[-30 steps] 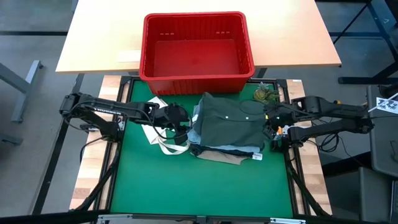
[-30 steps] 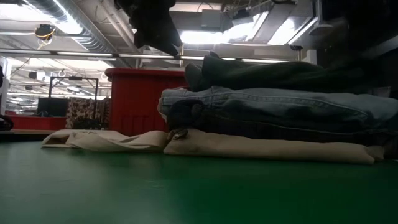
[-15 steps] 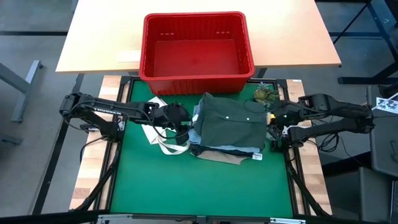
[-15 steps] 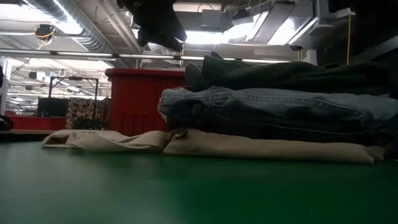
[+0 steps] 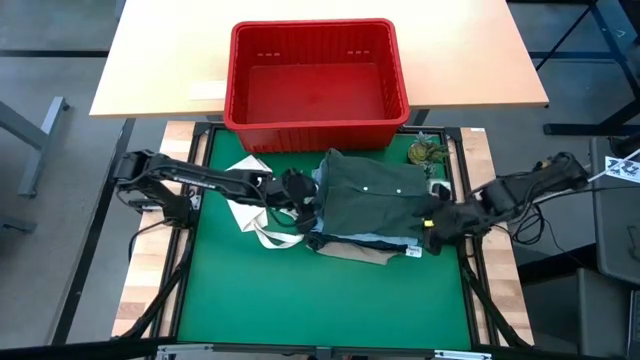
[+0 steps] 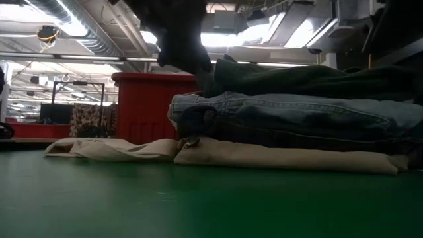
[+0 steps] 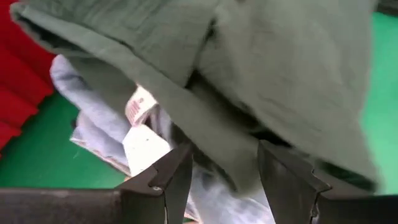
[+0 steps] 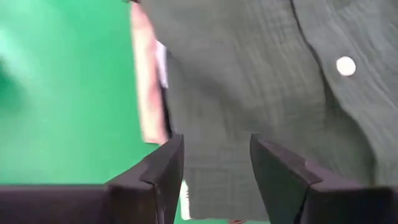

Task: Fold Laundry from Bin
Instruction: Stack the green shirt on top of the light blue jeans

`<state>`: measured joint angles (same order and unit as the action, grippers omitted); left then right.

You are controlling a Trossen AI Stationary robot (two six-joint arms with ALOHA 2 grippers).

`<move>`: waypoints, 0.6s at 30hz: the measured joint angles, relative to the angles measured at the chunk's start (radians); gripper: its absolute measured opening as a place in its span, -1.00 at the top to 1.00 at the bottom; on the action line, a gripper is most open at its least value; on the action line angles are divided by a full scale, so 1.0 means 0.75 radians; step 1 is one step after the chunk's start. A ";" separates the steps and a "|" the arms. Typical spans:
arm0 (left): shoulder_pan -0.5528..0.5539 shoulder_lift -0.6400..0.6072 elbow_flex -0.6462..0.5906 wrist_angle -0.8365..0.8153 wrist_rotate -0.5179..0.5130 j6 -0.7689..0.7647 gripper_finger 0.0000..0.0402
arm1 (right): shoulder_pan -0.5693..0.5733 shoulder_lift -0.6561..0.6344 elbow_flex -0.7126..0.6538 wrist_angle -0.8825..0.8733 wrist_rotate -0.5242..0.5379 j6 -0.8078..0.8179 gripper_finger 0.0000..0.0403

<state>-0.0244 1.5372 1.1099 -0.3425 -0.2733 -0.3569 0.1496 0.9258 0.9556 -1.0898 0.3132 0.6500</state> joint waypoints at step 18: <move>0.062 0.098 0.002 -0.084 -0.004 0.041 0.95 | 0.090 0.104 -0.479 0.450 0.035 0.201 0.09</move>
<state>0.0224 1.6105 1.1110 -0.4052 -0.2760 -0.3262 0.2169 1.0035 0.5963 -0.7524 0.3395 0.8008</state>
